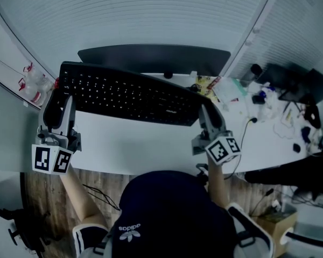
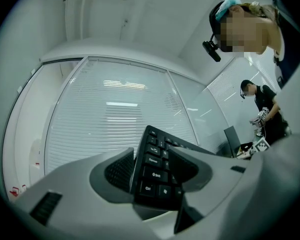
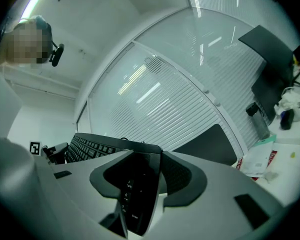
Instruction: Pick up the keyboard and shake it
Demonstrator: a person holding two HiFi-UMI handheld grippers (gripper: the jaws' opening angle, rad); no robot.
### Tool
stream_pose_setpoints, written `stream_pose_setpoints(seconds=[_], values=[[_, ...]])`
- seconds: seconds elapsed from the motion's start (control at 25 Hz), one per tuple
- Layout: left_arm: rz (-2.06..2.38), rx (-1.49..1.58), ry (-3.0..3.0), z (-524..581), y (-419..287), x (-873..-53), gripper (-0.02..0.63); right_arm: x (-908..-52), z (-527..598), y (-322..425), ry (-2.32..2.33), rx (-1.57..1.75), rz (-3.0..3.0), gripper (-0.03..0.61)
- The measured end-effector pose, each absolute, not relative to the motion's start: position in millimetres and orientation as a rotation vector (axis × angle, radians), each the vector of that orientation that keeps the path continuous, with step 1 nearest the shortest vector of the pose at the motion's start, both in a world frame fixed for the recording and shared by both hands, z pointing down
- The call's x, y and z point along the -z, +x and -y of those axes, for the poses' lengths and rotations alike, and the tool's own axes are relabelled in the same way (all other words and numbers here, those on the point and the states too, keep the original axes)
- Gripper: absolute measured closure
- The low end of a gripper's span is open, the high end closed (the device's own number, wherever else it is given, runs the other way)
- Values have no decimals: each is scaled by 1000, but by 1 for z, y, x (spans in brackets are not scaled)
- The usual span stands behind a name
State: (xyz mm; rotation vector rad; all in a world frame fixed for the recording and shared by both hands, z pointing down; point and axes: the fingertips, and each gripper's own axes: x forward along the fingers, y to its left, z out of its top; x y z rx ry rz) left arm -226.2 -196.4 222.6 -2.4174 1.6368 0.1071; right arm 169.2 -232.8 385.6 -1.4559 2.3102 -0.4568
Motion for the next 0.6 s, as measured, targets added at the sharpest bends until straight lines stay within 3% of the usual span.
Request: stream_pose_setpoints(seconds=[0.6], values=[[-1606,-115,-2388,200,-227,-224,400,-386,238,168,-1451,453,-2285,422]])
